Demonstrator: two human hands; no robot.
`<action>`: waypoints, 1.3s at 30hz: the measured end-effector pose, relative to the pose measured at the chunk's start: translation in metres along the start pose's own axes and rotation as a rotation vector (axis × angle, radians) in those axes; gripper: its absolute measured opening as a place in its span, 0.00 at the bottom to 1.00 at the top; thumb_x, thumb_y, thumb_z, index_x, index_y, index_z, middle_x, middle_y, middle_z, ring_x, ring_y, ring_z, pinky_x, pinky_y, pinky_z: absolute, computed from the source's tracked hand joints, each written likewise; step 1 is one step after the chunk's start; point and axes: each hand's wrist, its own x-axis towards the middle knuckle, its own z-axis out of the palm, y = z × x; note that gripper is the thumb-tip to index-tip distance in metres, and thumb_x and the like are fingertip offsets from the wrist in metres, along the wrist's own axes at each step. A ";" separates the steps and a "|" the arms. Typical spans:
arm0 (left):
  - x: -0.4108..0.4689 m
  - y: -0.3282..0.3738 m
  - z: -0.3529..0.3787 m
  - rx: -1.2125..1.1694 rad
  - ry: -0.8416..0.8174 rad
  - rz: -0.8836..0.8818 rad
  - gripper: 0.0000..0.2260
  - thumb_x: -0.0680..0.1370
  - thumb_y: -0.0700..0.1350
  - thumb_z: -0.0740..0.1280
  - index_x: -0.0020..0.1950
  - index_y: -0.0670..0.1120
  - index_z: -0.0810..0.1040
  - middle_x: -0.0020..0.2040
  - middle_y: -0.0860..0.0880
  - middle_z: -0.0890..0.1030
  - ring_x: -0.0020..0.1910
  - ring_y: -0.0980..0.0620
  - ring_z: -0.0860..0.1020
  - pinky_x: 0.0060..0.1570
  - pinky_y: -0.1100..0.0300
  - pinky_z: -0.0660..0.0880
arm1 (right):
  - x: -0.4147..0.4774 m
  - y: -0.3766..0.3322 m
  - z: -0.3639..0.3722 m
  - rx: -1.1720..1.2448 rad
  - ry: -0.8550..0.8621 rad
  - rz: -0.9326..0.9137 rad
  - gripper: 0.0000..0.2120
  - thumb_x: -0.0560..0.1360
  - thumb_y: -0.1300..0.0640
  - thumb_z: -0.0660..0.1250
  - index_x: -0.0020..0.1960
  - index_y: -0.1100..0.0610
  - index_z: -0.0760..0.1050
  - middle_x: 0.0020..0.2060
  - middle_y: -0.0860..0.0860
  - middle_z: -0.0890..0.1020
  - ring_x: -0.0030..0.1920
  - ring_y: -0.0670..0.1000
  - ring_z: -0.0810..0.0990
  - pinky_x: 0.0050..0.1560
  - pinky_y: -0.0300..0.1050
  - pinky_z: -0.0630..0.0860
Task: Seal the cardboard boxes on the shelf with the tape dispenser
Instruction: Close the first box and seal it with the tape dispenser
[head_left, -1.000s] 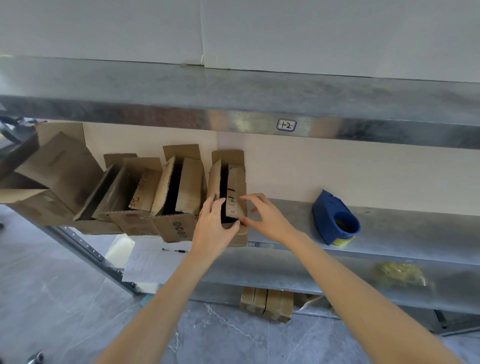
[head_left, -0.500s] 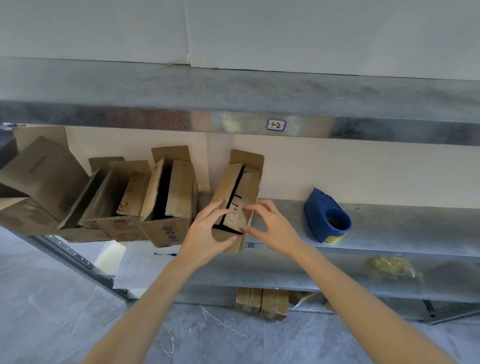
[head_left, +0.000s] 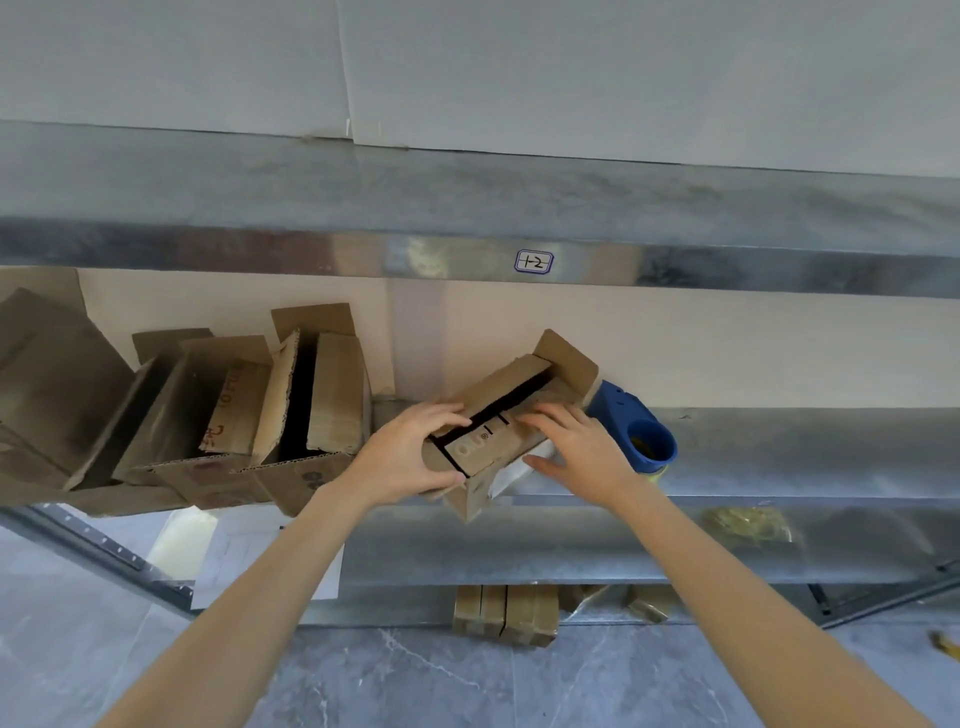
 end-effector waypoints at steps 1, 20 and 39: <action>-0.001 -0.001 0.000 0.013 0.039 -0.008 0.29 0.70 0.53 0.78 0.69 0.58 0.73 0.74 0.59 0.69 0.74 0.57 0.63 0.73 0.48 0.64 | -0.002 0.000 -0.001 -0.024 0.021 0.007 0.23 0.77 0.46 0.69 0.71 0.49 0.71 0.68 0.48 0.73 0.67 0.54 0.71 0.59 0.50 0.72; 0.009 -0.011 0.013 -0.196 0.458 -0.126 0.37 0.68 0.38 0.79 0.73 0.47 0.68 0.78 0.48 0.59 0.76 0.55 0.59 0.73 0.66 0.57 | -0.008 -0.007 -0.022 -0.002 0.362 0.086 0.14 0.76 0.56 0.71 0.61 0.52 0.79 0.57 0.48 0.79 0.57 0.52 0.76 0.55 0.51 0.76; 0.027 0.013 0.024 -0.133 0.574 -0.126 0.29 0.71 0.39 0.77 0.69 0.48 0.72 0.75 0.49 0.66 0.72 0.52 0.67 0.69 0.61 0.65 | 0.021 0.042 -0.054 0.231 0.155 0.226 0.10 0.75 0.58 0.71 0.56 0.53 0.80 0.66 0.50 0.70 0.56 0.51 0.78 0.58 0.40 0.73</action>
